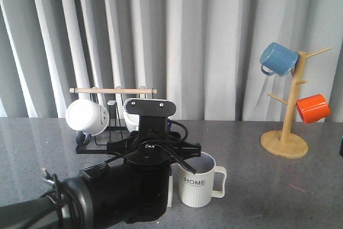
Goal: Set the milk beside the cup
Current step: 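Lower the carton beside the mug and open the left gripper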
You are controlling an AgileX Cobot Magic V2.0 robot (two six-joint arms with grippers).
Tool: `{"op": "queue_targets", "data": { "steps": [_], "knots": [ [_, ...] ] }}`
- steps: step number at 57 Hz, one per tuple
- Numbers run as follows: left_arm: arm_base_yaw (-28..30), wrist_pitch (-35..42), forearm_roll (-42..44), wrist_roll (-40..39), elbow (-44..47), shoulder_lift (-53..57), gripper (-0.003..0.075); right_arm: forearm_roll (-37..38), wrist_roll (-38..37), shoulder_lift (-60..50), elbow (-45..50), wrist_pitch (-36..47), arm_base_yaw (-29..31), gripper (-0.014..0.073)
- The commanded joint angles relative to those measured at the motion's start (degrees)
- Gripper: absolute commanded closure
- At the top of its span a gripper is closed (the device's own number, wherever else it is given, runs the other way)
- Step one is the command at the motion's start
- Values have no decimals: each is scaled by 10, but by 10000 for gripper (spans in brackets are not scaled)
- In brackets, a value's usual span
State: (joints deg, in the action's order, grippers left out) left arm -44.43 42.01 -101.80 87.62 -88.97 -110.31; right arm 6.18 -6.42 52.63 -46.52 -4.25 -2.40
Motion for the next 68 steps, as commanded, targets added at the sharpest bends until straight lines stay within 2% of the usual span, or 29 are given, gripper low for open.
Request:
{"op": "queue_targets", "data": {
  "steps": [1, 6, 17, 24, 60, 68],
  "knots": [
    [-2, 2, -11, 0, -16, 27, 419, 1, 1, -5, -19, 43, 4, 602],
    [-1, 2, -11, 0, -16, 27, 325, 1, 1, -5, -19, 43, 4, 602],
    [-1, 9, -11, 0, -16, 27, 70, 1, 1, -5, -19, 43, 4, 602],
    [-1, 10, -11, 0, -16, 27, -15, 1, 1, -5, -19, 43, 4, 602],
    [-3, 35, -11, 5, -16, 67, 45, 1, 1, -5, -19, 43, 4, 602],
    [-3, 19, -11, 36, -16, 99, 96, 1, 1, -5, -19, 43, 4, 602]
  ]
}}
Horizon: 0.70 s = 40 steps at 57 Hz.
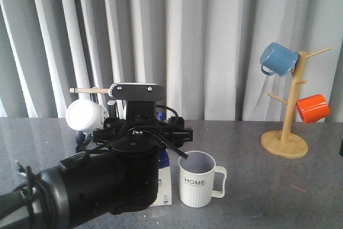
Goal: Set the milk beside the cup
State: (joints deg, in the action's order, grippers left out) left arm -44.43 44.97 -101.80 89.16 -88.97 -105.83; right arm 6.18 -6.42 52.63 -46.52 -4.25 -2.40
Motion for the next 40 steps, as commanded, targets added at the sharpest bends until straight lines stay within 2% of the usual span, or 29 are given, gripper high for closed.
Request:
{"op": "queue_targets", "data": {
  "steps": [1, 7, 11, 15, 19, 21, 40],
  "knots": [
    [-3, -13, -11, 23, -16, 58, 106, 1, 1, -5, -19, 43, 4, 602],
    [-3, -22, -11, 32, -16, 87, 217, 1, 1, -5, -19, 43, 4, 602],
    [-3, -23, -11, 32, -16, 108, 329, 1, 1, -5, -19, 43, 4, 602],
    [-3, -24, -11, 32, -16, 129, 475, 1, 1, -5, -19, 43, 4, 602],
    [-3, -24, -11, 32, -16, 151, 666, 1, 1, -5, -19, 43, 4, 602],
    [-3, -24, -11, 34, -16, 160, 730, 1, 1, -5, -19, 43, 4, 602],
    [-3, -24, -11, 32, -16, 187, 727, 1, 1, -5, -19, 43, 4, 602]
  ]
}}
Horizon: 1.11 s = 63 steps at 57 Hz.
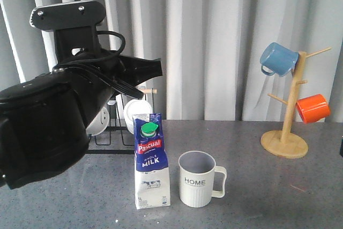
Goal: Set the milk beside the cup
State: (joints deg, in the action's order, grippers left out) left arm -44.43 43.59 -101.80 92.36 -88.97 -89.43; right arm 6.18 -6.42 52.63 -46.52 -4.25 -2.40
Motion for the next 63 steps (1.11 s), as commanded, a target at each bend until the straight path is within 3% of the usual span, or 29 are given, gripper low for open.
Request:
{"op": "queue_targets", "data": {
  "steps": [1, 9, 23, 38, 46, 63],
  "knots": [
    [-3, -11, -11, 0, -16, 23, 727, 1, 1, -5, -19, 43, 4, 602],
    [-3, -93, 0, -2, -16, 23, 727, 1, 1, -5, -19, 43, 4, 602],
    [-3, -376, 65, -2, -27, 24, 727, 1, 1, -5, -19, 43, 4, 602],
    [3, -451, 55, -23, -27, 17, 727, 1, 1, -5, -19, 43, 4, 602],
    [22, -565, 81, -26, -27, 7, 727, 1, 1, -5, -19, 43, 4, 602],
    [22, -473, 59, -26, -27, -17, 727, 1, 1, -5, -19, 43, 4, 602]
  ]
}}
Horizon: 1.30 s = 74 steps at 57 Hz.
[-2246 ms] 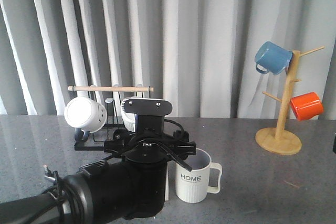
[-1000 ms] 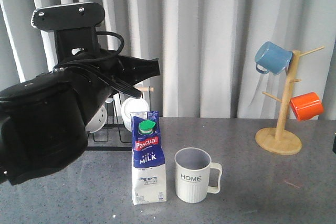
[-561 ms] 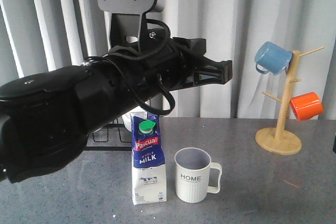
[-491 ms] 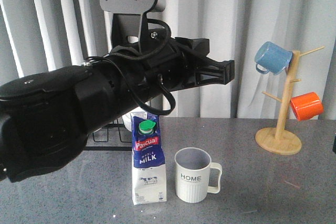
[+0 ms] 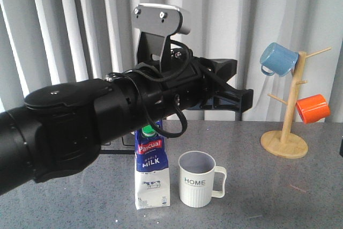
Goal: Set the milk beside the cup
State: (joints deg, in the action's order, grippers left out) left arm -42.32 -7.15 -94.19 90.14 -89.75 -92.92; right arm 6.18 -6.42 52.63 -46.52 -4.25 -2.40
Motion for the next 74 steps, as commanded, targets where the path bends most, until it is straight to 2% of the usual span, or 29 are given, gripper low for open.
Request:
{"op": "queue_targets", "data": {
  "steps": [1, 6, 17, 21, 25, 29, 33, 41, 44, 49, 54, 61, 66, 74],
  "knots": [
    [1, 43, -17, -4, -19, 18, 727, 1, 1, -5, -19, 43, 4, 602],
    [1, 77, -17, -4, -19, 16, 726, 1, 1, -5, -19, 43, 4, 602],
    [-2, 89, -8, -2, -19, 13, 726, 1, 1, -5, -19, 43, 4, 602],
    [-14, 110, 35, -5, -19, 7, 726, 1, 1, -5, -19, 43, 4, 602],
    [-27, 131, 125, -60, -19, 2, 726, 1, 1, -5, -19, 43, 4, 602],
    [-34, 142, 268, -171, -13, 2, 726, 1, 1, -5, -19, 43, 4, 602],
    [-34, 133, 424, -317, 5, 8, 726, 1, 1, -5, -19, 43, 4, 602],
    [-11, 87, 751, -682, 59, 44, 726, 1, 1, -5, -19, 43, 4, 602],
    [3, 67, 856, -811, 85, 63, 726, 1, 1, -5, -19, 43, 4, 602],
    [25, 45, 980, -957, 135, 103, 726, 1, 1, -5, -19, 43, 4, 602],
    [46, 46, 1024, -1000, 196, 151, 726, 1, 1, -5, -19, 43, 4, 602],
    [83, 71, 1017, -1000, 294, 221, 726, 1, 1, -5, -19, 43, 4, 602],
    [117, 117, 993, -1003, 377, 274, 726, 1, 1, -5, -19, 43, 4, 602],
    [161, 161, 982, -1002, 509, 396, 726, 1, 1, -5, -19, 43, 4, 602]
  ]
}}
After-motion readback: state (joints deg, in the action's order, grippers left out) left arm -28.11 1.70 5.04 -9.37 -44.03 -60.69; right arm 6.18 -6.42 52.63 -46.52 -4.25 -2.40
